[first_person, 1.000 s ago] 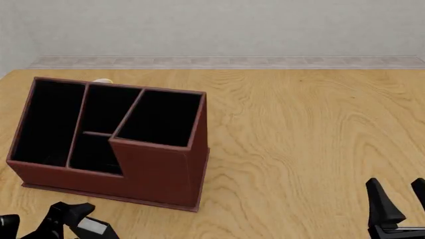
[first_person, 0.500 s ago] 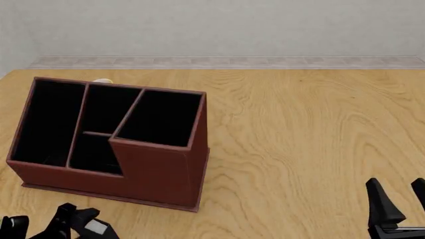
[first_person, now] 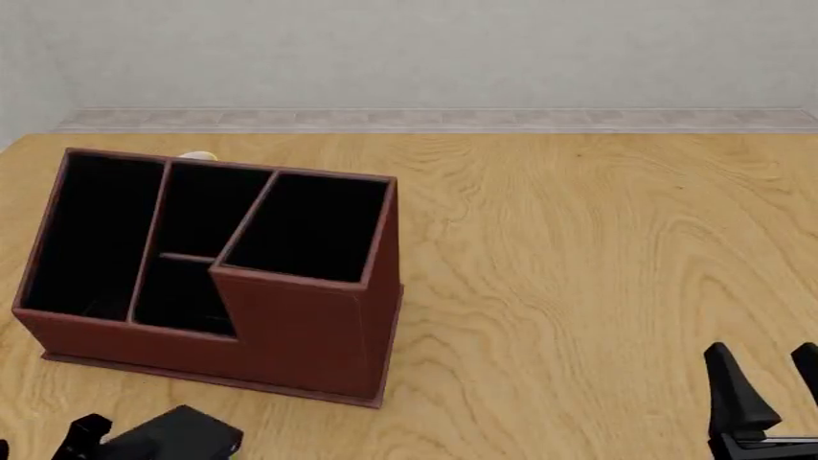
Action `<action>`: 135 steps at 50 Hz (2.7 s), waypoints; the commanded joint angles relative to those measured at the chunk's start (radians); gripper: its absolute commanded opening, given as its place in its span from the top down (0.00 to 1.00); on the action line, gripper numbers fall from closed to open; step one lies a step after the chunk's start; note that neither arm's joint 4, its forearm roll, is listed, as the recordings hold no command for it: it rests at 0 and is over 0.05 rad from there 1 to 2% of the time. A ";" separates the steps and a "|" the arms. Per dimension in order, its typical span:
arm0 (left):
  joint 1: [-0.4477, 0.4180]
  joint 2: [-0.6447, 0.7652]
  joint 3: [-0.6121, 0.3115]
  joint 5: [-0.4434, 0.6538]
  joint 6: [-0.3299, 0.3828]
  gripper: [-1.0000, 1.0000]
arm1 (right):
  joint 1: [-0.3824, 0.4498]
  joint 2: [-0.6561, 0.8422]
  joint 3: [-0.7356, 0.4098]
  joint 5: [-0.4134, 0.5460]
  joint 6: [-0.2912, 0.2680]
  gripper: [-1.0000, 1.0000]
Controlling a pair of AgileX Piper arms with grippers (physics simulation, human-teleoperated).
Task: Pick up the book and place it in the left compartment of the caddy.
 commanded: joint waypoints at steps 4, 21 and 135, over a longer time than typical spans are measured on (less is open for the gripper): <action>-0.034 -0.274 -0.163 0.404 0.022 1.00 | 0.000 -0.004 -0.001 0.004 0.000 0.00; 0.027 -0.257 -0.316 0.514 0.211 1.00 | 0.000 -0.004 -0.001 0.004 0.000 0.00; 0.370 0.452 -1.116 0.514 1.452 1.00 | 0.000 -0.005 -0.001 0.005 0.000 0.00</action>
